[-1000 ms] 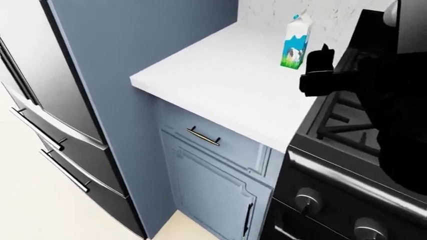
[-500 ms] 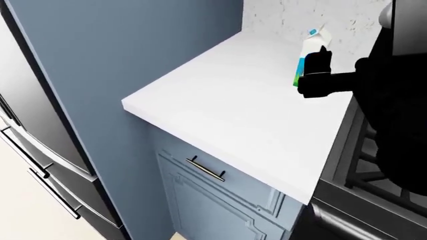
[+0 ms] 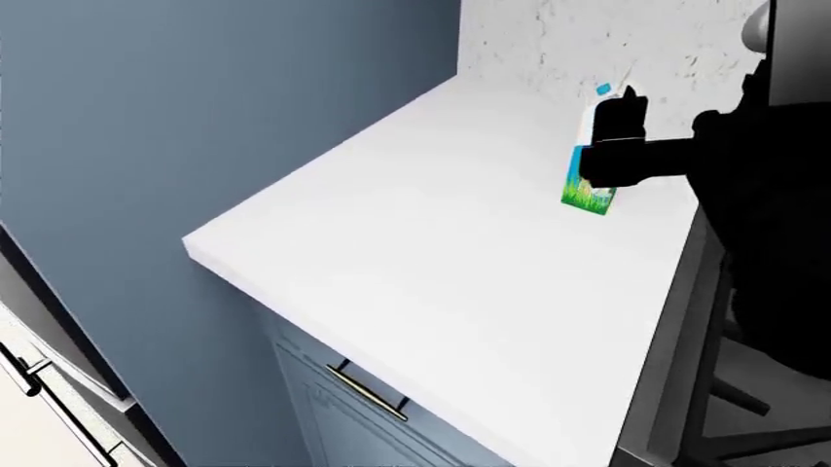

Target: Move the drinks to the dining counter.

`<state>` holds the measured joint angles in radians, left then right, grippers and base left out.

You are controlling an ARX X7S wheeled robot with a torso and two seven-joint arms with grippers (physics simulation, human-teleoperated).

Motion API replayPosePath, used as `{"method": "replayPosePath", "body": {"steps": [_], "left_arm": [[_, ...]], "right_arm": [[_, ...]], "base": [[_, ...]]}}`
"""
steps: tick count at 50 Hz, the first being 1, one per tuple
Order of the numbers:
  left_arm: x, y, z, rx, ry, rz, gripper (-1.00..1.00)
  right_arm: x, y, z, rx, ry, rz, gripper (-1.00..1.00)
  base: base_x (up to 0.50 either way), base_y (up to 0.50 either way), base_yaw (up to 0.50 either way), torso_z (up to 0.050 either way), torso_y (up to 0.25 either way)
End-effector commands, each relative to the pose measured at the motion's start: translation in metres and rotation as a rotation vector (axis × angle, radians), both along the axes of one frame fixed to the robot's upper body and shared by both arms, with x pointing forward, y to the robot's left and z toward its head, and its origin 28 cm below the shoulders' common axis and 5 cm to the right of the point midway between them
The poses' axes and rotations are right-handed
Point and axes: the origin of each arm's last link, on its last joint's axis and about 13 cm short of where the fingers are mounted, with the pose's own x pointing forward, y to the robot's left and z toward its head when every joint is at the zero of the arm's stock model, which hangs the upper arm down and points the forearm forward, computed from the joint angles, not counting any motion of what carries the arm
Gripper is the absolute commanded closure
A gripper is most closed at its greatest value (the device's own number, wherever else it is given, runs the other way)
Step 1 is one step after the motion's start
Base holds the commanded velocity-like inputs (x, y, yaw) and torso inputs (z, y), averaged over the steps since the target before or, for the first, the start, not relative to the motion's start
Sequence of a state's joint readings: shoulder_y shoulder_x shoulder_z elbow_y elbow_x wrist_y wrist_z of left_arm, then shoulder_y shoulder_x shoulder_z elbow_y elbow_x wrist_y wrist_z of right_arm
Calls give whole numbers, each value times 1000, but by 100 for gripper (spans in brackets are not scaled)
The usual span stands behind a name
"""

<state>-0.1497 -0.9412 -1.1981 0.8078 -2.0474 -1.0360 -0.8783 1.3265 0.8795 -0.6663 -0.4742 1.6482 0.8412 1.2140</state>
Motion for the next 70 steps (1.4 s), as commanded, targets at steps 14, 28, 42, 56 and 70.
{"method": "replayPosePath", "body": {"steps": [14, 28, 42, 56, 70], "left_arm": [[1, 0, -1, 1, 4, 1, -100], [3, 0, -5, -1, 16, 0, -100], [3, 1, -7, -5, 20, 5, -100], [4, 2, -9, -6, 29, 8, -100], [3, 3, -11, -5, 34, 14, -100]], "right_arm": [[10, -1, -15, 54, 192, 18, -100], [15, 5, -13, 124, 238, 131, -100], [37, 5, -9, 172, 247, 192, -100], [51, 3, -11, 173, 250, 145, -100], [72, 5, -14, 176, 270, 85, -100]], "base": [[0, 0, 0, 0, 0], [0, 0, 0, 0, 0], [0, 0, 0, 0, 0], [0, 0, 0, 0, 0], [0, 0, 0, 0, 0]]}}
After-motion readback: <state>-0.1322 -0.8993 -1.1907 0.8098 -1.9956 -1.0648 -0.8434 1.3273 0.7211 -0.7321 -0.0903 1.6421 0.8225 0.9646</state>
